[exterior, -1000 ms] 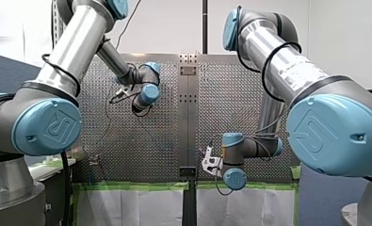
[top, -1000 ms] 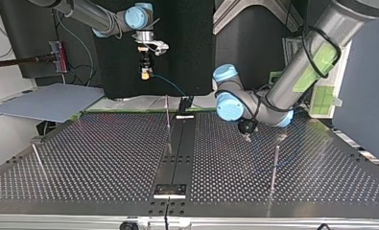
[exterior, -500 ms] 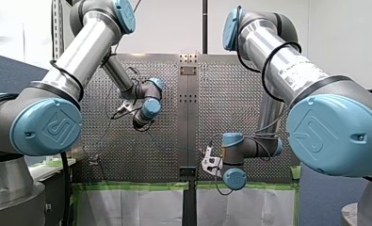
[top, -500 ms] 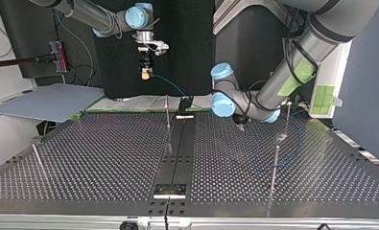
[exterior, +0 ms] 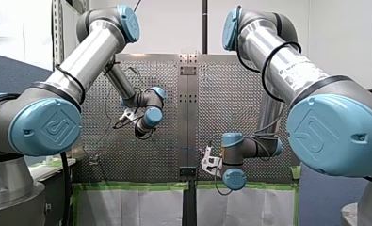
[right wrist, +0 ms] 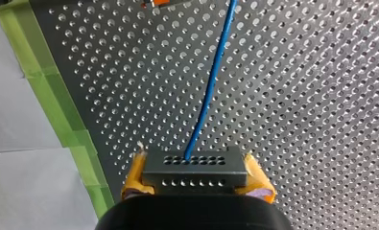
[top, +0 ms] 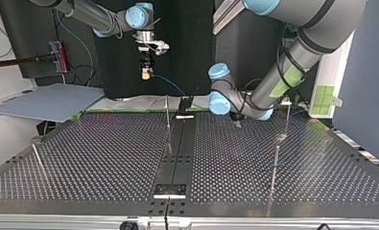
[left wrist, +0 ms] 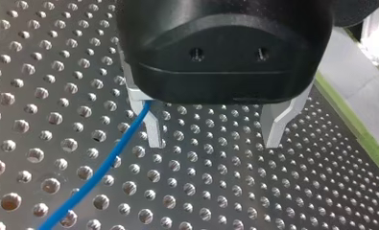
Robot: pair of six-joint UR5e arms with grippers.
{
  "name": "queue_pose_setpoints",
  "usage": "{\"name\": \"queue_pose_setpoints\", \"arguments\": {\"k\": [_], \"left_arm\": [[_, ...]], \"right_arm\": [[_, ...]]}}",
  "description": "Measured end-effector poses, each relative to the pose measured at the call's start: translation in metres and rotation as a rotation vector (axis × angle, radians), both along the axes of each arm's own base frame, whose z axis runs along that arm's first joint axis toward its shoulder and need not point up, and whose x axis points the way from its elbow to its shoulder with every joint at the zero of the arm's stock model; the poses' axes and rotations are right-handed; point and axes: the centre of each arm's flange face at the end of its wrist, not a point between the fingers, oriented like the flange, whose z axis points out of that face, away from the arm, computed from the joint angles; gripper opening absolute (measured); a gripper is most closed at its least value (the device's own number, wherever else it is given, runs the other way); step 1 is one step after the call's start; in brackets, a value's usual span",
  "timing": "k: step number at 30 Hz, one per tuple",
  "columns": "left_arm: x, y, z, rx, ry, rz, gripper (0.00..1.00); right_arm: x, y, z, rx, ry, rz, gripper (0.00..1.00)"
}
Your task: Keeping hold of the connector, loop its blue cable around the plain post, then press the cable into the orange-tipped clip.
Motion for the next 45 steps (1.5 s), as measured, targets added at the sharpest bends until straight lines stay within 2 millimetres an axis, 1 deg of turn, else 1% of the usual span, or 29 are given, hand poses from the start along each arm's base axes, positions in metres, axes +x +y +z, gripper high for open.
{"name": "queue_pose_setpoints", "arguments": {"k": [9,12,19,21,24,28,33,45], "left_arm": [[0.003,-0.008,-0.002,-0.051,-0.05,0.007,1.0],[0.006,-0.009,-0.008,-0.05,-0.047,0.014,1.0],[0.014,-0.019,-0.03,-0.066,-0.045,0.016,1.0],[0.015,-0.02,-0.032,-0.071,-0.05,0.016,1.0],[0.016,-0.027,-0.036,-0.086,-0.057,0.009,1.0],[0.009,-0.038,-0.057,-0.107,-0.044,-0.005,1.0],[0.003,-0.046,-0.081,-0.113,-0.031,-0.027,1.0],[-0.011,-0.066,-0.149,-0.131,0.019,-0.097,1.0]], "right_arm": [[0.001,0.001,0.0,-0.003,0.01,0.005,0.0],[0.002,0.002,0.0,-0.006,0.013,0.007,0.0],[0.003,0.003,0.0,-0.007,0.019,0.01,0.0],[0.003,0.003,0.0,-0.008,0.021,0.011,0.0],[0.004,0.003,0.0,-0.01,0.023,0.015,0.0],[0.004,0.004,0.0,-0.011,0.033,0.02,0.0],[0.006,0.005,0.0,-0.013,0.043,0.025,0.0],[0.008,0.007,0.0,-0.023,0.061,0.031,0.0]]}}
